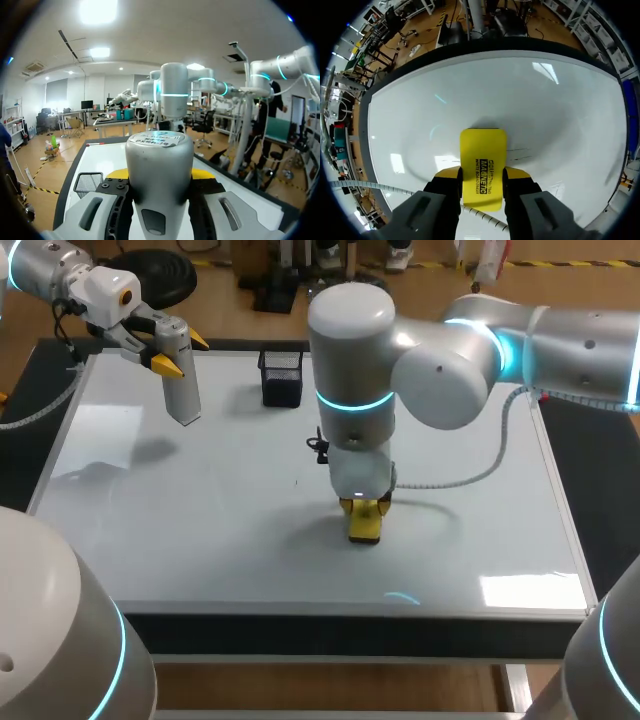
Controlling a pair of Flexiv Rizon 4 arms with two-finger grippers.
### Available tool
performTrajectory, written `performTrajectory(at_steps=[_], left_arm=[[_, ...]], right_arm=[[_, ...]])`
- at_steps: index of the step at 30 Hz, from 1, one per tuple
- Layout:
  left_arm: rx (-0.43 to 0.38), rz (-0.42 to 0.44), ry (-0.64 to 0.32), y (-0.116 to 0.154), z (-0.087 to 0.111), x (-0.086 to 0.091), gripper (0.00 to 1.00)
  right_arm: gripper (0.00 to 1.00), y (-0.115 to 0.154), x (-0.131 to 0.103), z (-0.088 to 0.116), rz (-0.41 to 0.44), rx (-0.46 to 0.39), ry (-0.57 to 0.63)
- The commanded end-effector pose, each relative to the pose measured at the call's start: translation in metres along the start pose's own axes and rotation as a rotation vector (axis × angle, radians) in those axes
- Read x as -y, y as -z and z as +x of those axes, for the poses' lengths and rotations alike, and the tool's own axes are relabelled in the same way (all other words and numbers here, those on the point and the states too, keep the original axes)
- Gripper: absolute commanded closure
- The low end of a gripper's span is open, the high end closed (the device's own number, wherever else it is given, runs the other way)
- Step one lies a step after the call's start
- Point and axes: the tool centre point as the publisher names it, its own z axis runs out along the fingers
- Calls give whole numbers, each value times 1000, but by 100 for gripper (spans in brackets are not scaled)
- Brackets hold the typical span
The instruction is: Pick up the inspection probe, press it on each red-marked spot on the whiteboard one by one, put down the probe, pick up the eraser, and wipe off all the red marks.
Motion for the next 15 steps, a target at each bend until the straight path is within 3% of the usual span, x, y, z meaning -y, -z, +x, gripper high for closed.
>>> performTrajectory(at_steps=[1, 8, 15], left_arm=[[3, -4, 0, -1, 1, 2, 100], [3, -4, 0, -1, 1, 2, 100], [3, -4, 0, -1, 1, 2, 100]], right_arm=[[100, -1, 2, 14, 7, 11, -4], [100, 11, 5, 16, 24, 26, -15], [100, 35, 6, 2, 64, 58, 23]])
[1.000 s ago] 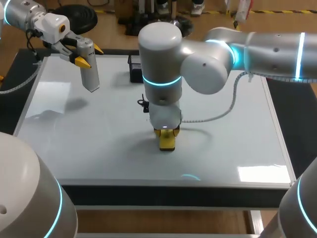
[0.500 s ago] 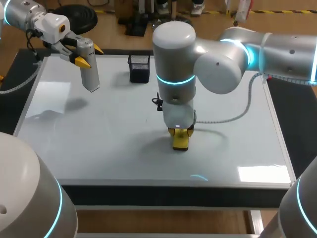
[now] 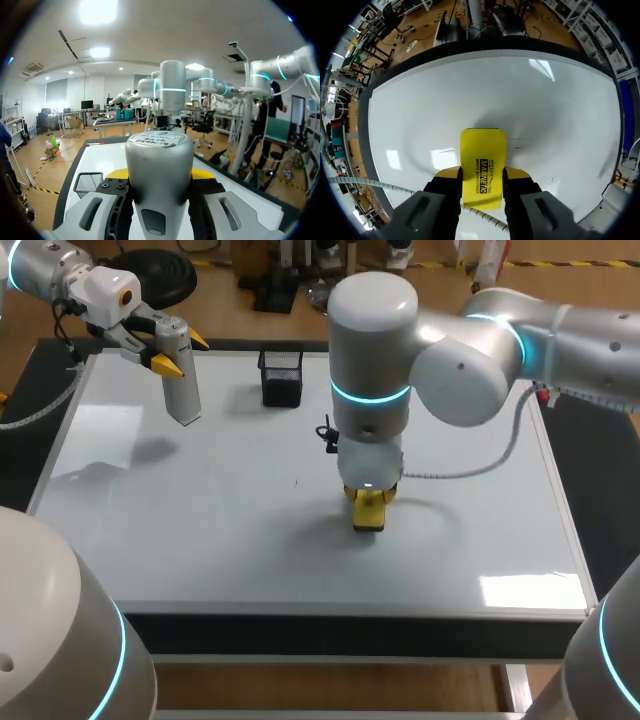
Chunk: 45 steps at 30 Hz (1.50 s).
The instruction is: Pick up the inspection probe, press it on each red-marked spot on the whiteboard one by one, put down the probe, pick up the eraser, and wipe off all the red marks.
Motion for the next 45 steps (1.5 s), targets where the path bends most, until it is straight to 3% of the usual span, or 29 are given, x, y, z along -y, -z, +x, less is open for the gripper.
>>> performTrajectory(at_steps=[1, 11, 15, 32, 40, 45], left_arm=[[3, -4, 0, -1, 1, 2, 100], [3, -4, 0, -1, 1, 2, 100], [3, -4, 0, -1, 1, 2, 100], [3, -4, 0, -1, 1, 2, 100], [3, -4, 0, -1, 1, 2, 100], [3, -4, 0, -1, 1, 2, 100]], right_arm=[[100, 14, -2, -2, 15, 8, 8], [100, 17, 2, -7, 11, 35, 19], [100, 22, 17, -4, 13, 36, 24], [100, 34, 147, 5, 32, -2, 35], [100, 29, 199, -8, -19, 49, 40], [100, 26, 224, -20, -24, 32, 54]])
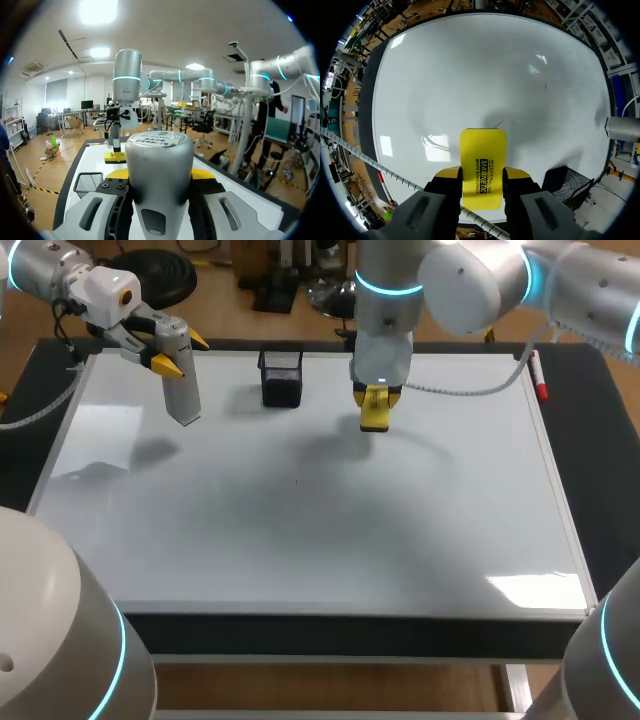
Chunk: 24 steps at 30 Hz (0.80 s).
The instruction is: Pick up the inspection probe, press it on each red-marked spot on the whiteboard one by one, put down the probe, pick up the eraser, and wipe off all the red marks.
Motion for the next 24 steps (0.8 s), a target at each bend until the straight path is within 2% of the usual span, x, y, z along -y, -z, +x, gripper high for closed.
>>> performTrajectory(at_steps=[1, 12, 24], left_arm=[[3, -4, 0, -1, 1, 2, 100], [3, -4, 0, -1, 1, 2, 100], [3, -4, 0, -1, 1, 2, 100]], right_arm=[[100, -8, 34, -16, -62, -25, 5], [100, -22, 65, -44, -85, -5, 36], [100, -31, 78, -38, -82, -15, 22]])
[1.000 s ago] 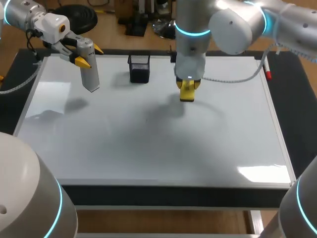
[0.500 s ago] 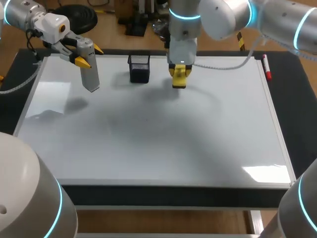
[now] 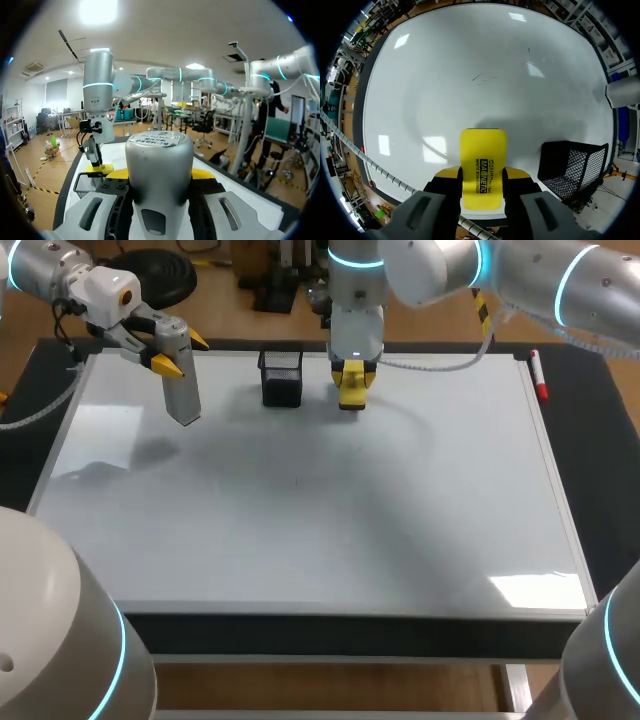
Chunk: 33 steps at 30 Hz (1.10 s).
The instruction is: Pick up the inspection probe, press it on each red-marked spot on the whiteboard one by one, put down the probe, pick up the eraser, and wipe off all the red marks.
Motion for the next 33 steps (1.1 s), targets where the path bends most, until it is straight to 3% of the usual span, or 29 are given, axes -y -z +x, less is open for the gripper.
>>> performTrajectory(at_steps=[1, 26, 29, 32, 33], left_arm=[[3, -4, 0, -1, 1, 2, 100], [3, -4, 0, -1, 1, 2, 100], [3, -4, 0, -1, 1, 2, 100], [3, -4, 0, -1, 1, 2, 100], [3, -4, 0, -1, 1, 2, 100]], right_arm=[[100, -3, 6, 2, -17, -3, -1], [98, -19, 6, 8, 3, -19, -5], [68, -15, 4, 11, 6, -17, -17], [55, -11, 3, 16, 8, -16, -35], [22, -9, 2, 17, 9, -9, -38]])
